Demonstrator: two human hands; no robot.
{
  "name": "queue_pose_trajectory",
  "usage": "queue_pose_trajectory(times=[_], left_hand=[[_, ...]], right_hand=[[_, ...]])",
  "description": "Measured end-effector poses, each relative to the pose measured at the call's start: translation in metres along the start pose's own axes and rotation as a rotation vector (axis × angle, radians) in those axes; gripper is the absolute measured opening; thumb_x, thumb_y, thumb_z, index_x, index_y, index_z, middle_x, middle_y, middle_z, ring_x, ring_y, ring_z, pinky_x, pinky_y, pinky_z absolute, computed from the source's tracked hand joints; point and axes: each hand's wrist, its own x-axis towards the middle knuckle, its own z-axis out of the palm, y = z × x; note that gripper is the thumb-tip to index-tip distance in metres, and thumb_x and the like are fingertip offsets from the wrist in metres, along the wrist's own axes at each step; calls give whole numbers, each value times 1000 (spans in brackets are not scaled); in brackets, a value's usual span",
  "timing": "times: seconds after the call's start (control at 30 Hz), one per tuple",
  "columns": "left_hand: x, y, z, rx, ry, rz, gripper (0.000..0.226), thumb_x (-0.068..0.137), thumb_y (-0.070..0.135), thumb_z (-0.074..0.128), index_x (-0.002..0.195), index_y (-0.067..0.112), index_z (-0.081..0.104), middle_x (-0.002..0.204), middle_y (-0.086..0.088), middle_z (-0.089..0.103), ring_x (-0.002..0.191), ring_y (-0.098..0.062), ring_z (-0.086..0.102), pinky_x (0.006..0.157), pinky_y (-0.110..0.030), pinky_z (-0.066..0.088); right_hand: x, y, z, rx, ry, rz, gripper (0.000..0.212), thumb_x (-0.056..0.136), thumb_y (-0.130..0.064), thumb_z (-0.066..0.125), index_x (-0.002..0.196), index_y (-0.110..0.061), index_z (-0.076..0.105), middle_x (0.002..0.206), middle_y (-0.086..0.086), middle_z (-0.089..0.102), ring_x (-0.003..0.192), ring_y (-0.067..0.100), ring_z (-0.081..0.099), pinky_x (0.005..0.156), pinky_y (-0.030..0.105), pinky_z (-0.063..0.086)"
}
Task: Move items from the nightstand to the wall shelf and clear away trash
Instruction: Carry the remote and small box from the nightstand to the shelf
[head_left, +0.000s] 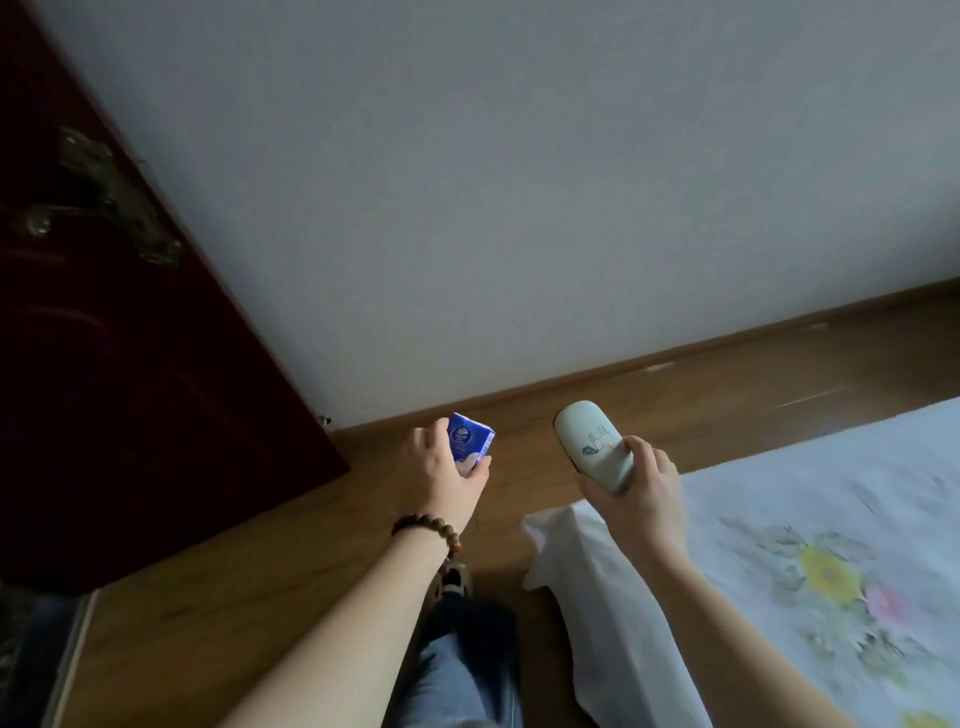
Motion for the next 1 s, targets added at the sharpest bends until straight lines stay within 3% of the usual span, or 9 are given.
queue_pose_trajectory(times=[0.13,0.37,0.67,1.0], left_hand=[[124,2,12,123,-56,149,60,68,38,78,116,9,55,103,-11,57,95,-29,54,77,-39,48],[284,57,42,155,-146,312,59,72,40,74,119,9,54,106,-11,56,99,-28,53,81,-42,47],[372,165,171,86,-347,480,62,74,44,72,121,10,51,108,-8,54,99,-23,52,84,-38,49],[437,403,361,53,-504,738,58,75,47,69,118,13,51,110,-5,53,101,-21,51,85,-34,47]], right_hand=[[96,-24,37,-27,50,72,59,68,-38,78,116,-21,49,104,-3,50,95,14,41,76,33,44],[211,-31,47,-83,165,230,63,65,-41,80,116,-20,51,104,0,54,91,13,41,72,31,42],[305,45,8,-111,326,461,65,67,-38,79,121,-16,51,105,4,53,94,16,44,76,35,46],[468,183,-136,-123,567,616,64,70,-36,77,124,-16,49,107,5,53,97,19,46,81,36,48]])
